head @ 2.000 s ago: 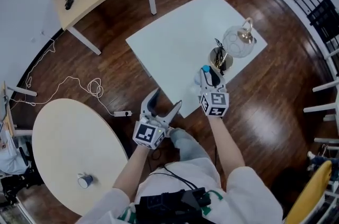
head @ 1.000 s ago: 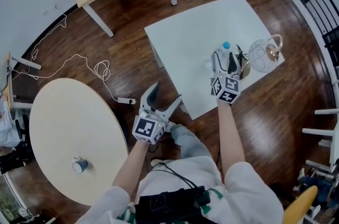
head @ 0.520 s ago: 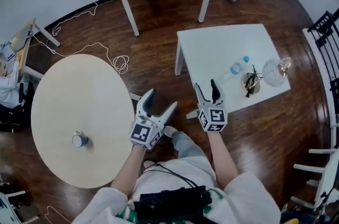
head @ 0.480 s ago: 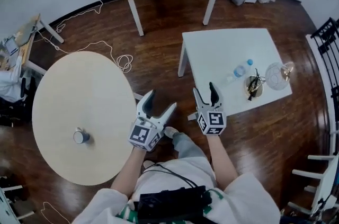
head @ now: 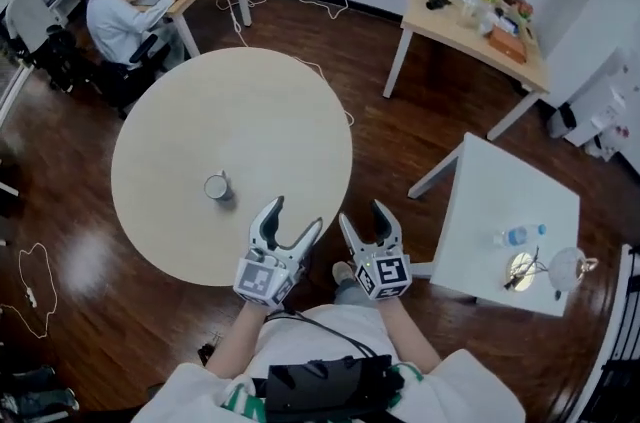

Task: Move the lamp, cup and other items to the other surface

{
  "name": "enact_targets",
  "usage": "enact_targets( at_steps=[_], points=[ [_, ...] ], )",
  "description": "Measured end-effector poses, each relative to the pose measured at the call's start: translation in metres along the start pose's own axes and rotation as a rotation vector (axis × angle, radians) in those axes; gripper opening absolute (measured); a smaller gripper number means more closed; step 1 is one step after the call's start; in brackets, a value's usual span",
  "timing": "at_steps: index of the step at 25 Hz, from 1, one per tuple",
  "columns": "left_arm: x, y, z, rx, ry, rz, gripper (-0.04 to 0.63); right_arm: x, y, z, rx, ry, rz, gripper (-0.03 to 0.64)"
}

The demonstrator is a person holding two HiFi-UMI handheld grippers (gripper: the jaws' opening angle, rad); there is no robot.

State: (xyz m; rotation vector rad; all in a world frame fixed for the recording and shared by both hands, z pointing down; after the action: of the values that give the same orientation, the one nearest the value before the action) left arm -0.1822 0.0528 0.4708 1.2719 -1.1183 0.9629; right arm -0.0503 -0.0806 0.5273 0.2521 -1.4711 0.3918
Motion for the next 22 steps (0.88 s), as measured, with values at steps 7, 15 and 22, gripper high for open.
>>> enact_targets(
  at_steps=[7,15,22],
  points=[
    [-0.025,0.091,-0.103,-0.352,-0.089,0.057,0.354,-0.024,0.091,0.076,-0.292,-0.004,-0.042,0.317],
    [-0.041,0.132,-0.188,-0.556,-0.135,0.079,0.348,-0.025,0.181,0.113,-0.520,-0.006,-0.059,0.316],
    [-0.048,0.143,-0.218,-0.636,-0.156,0.075,0.348,-0.010,0.215,0.141,-0.614,0.027,-0.091,0.316]
  ],
)
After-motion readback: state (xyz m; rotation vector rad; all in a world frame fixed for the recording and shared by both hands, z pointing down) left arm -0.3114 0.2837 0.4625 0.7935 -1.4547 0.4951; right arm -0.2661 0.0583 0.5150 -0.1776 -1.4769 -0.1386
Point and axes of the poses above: the fingertips, and each gripper's own axes: z forward along the fingers, y to its left, x out of its underside, the point moved 6 cm from there along -z, backward along the fingers, and after that the axes turned 3 degrees about -z, right-handed, at the moved point
